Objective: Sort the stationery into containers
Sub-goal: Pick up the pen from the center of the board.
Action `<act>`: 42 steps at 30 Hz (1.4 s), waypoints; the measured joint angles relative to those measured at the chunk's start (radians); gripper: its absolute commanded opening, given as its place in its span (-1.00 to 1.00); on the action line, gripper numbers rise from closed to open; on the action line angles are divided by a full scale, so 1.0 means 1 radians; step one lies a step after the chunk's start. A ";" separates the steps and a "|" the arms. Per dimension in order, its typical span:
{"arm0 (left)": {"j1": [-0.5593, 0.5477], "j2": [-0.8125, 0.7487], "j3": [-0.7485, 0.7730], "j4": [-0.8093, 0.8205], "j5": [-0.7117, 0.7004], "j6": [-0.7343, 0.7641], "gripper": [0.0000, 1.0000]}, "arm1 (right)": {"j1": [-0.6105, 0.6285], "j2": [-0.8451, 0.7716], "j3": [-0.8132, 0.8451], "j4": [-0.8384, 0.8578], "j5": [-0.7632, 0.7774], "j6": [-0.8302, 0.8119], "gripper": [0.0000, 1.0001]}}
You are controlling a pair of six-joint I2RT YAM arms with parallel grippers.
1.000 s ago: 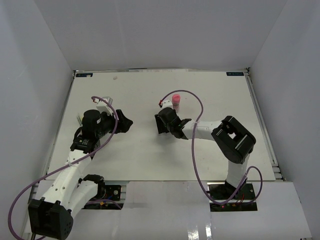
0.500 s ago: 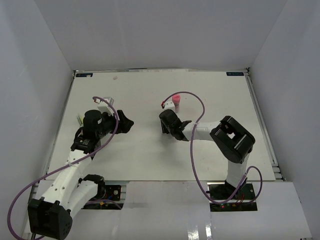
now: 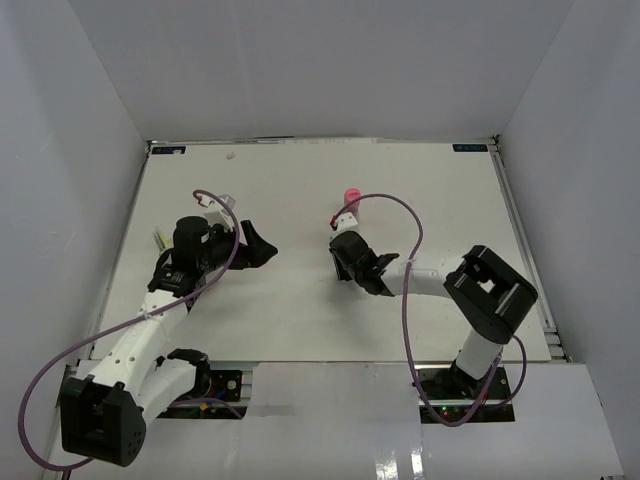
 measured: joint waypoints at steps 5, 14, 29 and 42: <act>-0.011 0.019 0.000 0.027 0.065 -0.080 0.78 | 0.056 -0.137 -0.050 -0.045 -0.009 -0.059 -0.53; -0.117 0.145 0.001 0.118 0.110 -0.204 0.78 | 0.144 -0.355 -0.117 0.000 -0.069 -0.155 -0.53; -0.138 0.091 -0.128 0.320 0.117 -0.404 0.68 | 0.159 -0.471 -0.141 -0.001 -0.112 -0.210 -0.54; -0.155 0.185 -0.163 0.409 0.147 -0.472 0.63 | 0.159 -0.468 0.090 -0.118 -0.150 -0.231 -0.54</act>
